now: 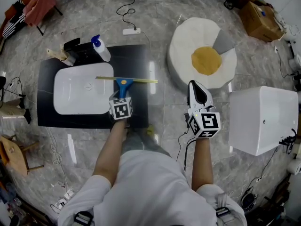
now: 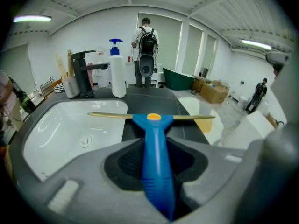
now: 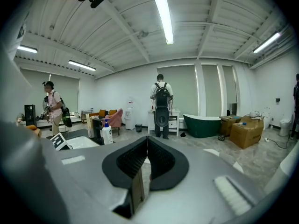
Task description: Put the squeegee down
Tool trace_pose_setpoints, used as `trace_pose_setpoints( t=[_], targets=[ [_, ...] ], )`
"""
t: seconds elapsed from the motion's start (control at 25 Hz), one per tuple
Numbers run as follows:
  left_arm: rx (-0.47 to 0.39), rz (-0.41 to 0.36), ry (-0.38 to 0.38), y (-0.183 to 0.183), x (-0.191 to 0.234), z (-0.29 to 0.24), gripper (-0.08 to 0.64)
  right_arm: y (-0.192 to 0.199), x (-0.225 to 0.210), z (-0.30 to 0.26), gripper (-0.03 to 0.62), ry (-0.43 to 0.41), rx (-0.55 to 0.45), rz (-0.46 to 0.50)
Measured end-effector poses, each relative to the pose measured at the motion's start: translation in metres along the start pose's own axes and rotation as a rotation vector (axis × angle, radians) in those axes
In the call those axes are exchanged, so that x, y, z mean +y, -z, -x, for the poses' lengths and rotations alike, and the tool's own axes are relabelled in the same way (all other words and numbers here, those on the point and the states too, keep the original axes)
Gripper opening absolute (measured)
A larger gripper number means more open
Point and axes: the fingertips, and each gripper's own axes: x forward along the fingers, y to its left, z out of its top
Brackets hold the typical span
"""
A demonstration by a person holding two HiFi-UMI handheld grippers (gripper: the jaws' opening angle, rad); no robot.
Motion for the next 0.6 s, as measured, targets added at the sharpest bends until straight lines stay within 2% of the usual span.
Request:
trace_pose_setpoints(
  t=[0.4,0.6],
  targets=[
    [0.005,-0.002,0.010,0.0026,-0.0019,-0.0050,0.135,0.0019,-0.0023,-0.0017,0.003,0.010,0.004,-0.004],
    [0.005,-0.028,0.013,0.0038,-0.0005,-0.0045,0.161,0.0002,-0.0006,-0.0006,0.003,0.007,-0.004,-0.009]
  ],
)
